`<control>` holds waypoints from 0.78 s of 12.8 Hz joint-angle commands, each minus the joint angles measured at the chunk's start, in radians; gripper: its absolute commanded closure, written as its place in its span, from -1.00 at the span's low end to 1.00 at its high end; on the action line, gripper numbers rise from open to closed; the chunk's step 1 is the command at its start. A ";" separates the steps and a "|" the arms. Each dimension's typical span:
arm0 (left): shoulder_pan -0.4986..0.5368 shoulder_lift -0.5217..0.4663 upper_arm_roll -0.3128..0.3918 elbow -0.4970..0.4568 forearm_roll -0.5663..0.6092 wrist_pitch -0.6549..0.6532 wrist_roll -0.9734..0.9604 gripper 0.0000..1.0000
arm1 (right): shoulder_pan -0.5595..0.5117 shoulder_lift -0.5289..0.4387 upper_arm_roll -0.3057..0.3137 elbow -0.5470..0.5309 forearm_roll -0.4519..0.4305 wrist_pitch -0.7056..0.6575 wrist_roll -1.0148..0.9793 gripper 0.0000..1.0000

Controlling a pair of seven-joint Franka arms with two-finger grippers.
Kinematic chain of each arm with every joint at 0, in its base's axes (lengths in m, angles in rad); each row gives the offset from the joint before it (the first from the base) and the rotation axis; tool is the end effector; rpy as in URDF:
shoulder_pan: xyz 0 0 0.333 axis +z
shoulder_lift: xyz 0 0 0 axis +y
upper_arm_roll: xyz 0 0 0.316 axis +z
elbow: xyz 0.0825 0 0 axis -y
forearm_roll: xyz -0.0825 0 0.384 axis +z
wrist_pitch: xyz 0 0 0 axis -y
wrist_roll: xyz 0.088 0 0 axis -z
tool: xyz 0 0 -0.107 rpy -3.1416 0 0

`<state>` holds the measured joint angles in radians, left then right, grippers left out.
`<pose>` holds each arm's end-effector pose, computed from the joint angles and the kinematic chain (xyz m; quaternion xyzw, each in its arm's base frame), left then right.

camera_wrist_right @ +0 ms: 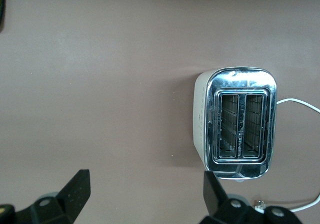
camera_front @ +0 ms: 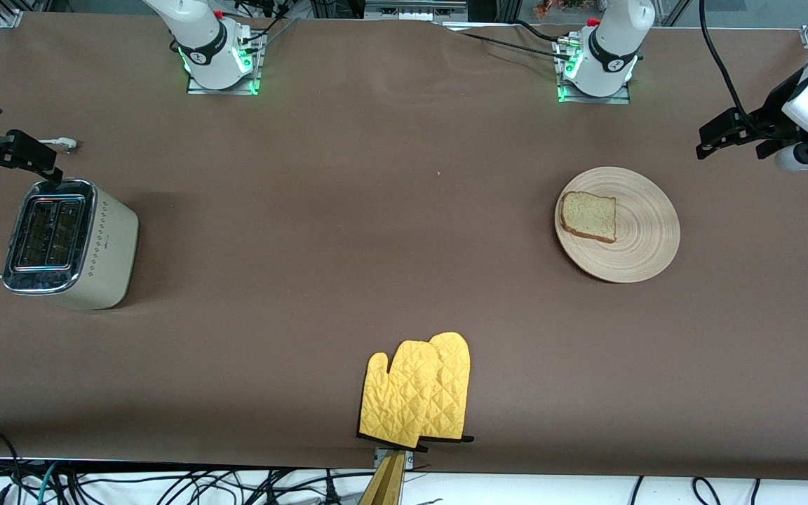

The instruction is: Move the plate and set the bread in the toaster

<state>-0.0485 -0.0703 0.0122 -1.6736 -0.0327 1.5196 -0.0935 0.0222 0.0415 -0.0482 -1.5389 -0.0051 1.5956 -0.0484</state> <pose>0.5249 -0.0225 0.6101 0.9986 0.0284 -0.0428 0.0140 0.5697 -0.0148 0.6185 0.9999 0.0113 0.0075 0.0038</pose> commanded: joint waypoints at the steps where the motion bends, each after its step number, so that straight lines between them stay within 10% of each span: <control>1: 0.007 0.018 -0.001 0.035 -0.001 -0.019 0.014 -1.00 | -0.001 -0.009 0.004 0.008 0.004 -0.016 0.001 -1.00; 10: 0.009 0.021 0.003 0.035 -0.003 -0.019 0.012 -1.00 | -0.001 -0.009 0.002 0.008 0.004 -0.028 0.002 -1.00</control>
